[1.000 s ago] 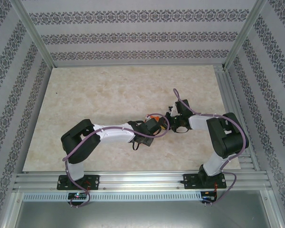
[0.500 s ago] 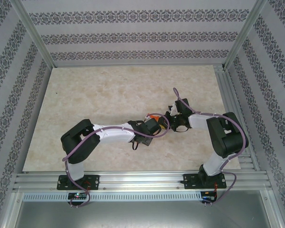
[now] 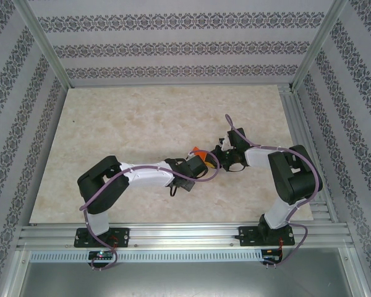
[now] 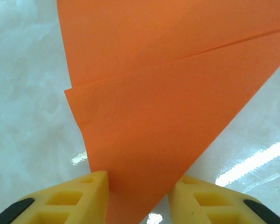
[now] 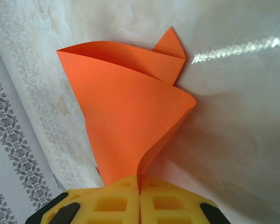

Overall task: Fold a paper plane with a square sheet of paper (fold left side to right side)
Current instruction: Fold the wing for the fifth time at the center of the table.

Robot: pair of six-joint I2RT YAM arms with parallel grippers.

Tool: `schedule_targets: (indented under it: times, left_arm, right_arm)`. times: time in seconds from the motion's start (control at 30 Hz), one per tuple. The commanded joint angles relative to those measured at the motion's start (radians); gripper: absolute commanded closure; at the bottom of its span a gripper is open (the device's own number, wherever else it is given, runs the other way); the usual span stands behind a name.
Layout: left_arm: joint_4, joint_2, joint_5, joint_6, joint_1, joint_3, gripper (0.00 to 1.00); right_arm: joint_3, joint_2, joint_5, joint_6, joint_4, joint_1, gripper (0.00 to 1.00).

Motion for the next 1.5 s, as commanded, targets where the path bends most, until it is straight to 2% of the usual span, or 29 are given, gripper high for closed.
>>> schedule_targets:
  times: [0.0, 0.2, 0.33, 0.53, 0.77, 0.83, 1.03, 1.23, 1.47]
  left_arm:
    - [-0.037, -0.015, -0.036, 0.024, -0.010, -0.007, 0.64]
    - [-0.049, -0.006, -0.040, 0.018, -0.010, 0.008, 0.69]
    - [-0.040, -0.035, -0.022, 0.029, -0.010, 0.020, 0.76]
    - [-0.058, -0.054, -0.022, 0.046, -0.009, 0.049, 0.89]
    - [-0.065, -0.050, 0.031, 0.047, -0.008, 0.079, 0.95]
    - [-0.066, -0.044, 0.059, 0.050, -0.007, 0.089, 0.96]
    - [-0.046, -0.005, 0.201, 0.045, 0.002, 0.122, 0.98]
    - [0.001, 0.014, 0.298, 0.016, 0.031, 0.117, 0.99]
    - [-0.050, 0.034, 0.217, 0.003, 0.032, 0.144, 1.00]
  right_arm:
    - [0.030, 0.011, -0.006, -0.016, -0.021, 0.010, 0.92]
    - [0.044, 0.018, -0.004, -0.055, -0.063, 0.015, 0.92]
    - [0.053, 0.007, -0.003, -0.070, -0.071, 0.013, 0.88]
    - [0.062, -0.081, 0.029, -0.103, -0.123, -0.018, 0.72]
    - [-0.008, -0.215, 0.063, -0.134, -0.167, -0.104, 0.47]
    - [-0.031, -0.249, 0.072, -0.144, -0.177, -0.120, 0.42]
    - [-0.075, -0.279, 0.065, -0.185, -0.166, -0.122, 0.41]
    - [-0.123, -0.282, 0.056, -0.194, -0.101, -0.116, 0.39]
    - [-0.135, -0.294, 0.076, -0.207, -0.126, -0.114, 0.49]
